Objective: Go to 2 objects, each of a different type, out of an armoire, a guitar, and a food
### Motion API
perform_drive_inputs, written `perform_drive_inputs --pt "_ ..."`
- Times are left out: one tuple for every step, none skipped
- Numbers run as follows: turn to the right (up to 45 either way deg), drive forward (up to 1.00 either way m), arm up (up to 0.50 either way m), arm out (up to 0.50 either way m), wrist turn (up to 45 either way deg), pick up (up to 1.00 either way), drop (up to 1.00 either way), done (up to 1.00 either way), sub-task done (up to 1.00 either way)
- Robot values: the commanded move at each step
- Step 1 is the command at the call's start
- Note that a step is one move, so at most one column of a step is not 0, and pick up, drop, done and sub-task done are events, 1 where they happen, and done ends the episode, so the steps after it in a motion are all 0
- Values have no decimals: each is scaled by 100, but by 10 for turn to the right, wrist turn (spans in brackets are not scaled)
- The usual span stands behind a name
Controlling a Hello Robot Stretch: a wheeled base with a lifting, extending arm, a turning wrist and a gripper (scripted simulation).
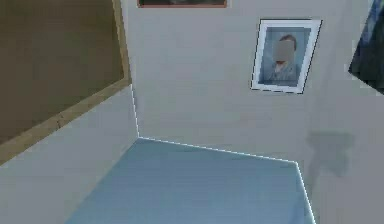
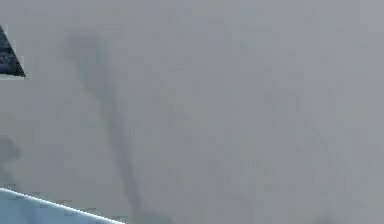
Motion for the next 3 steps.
perform_drive_inputs --pt "-450 0 0 0 0 0 0 0 0" --pt "-450 0 0 0 0 0 0 0 0" --pt "-120 0 0 0 0 0 0 0 0"
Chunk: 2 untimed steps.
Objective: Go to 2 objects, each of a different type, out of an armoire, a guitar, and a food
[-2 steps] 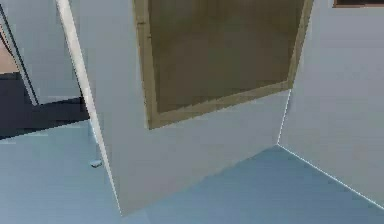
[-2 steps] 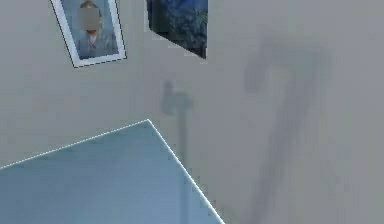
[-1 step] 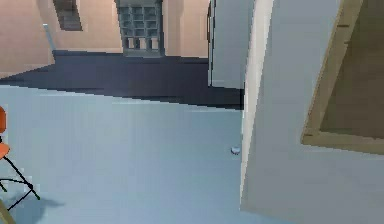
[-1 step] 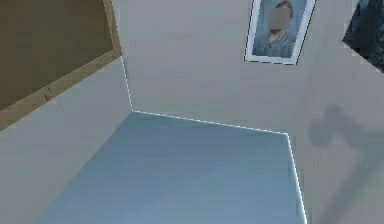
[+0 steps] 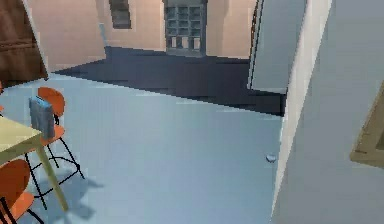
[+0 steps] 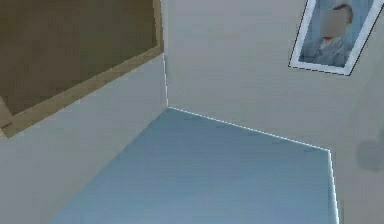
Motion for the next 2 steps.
perform_drive_inputs --pt "0 65 0 0 0 0 0 0 0" --pt "-240 0 0 0 0 0 0 0 0"
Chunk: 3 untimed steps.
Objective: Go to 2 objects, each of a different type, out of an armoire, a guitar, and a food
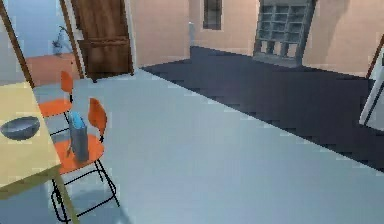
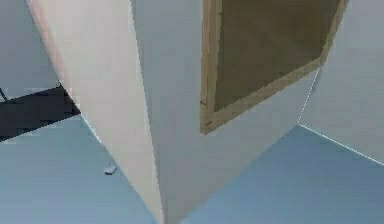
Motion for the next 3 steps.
perform_drive_inputs --pt "0 100 0 0 0 0 0 0 0" --pt "0 40 0 0 0 0 0 0 0" --pt "-390 0 0 0 0 0 0 0 0"
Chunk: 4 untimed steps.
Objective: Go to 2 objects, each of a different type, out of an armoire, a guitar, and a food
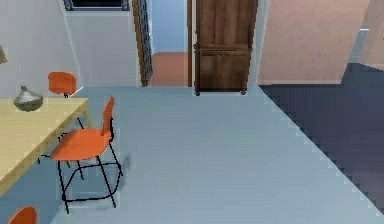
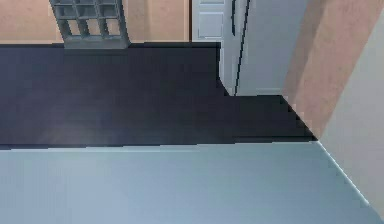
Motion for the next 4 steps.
perform_drive_inputs --pt "0 100 0 0 0 0 0 0 0" --pt "-30 0 0 0 0 0 0 0 0" --pt "0 85 0 0 0 0 0 0 0" --pt "-90 0 0 0 0 0 0 0 0"
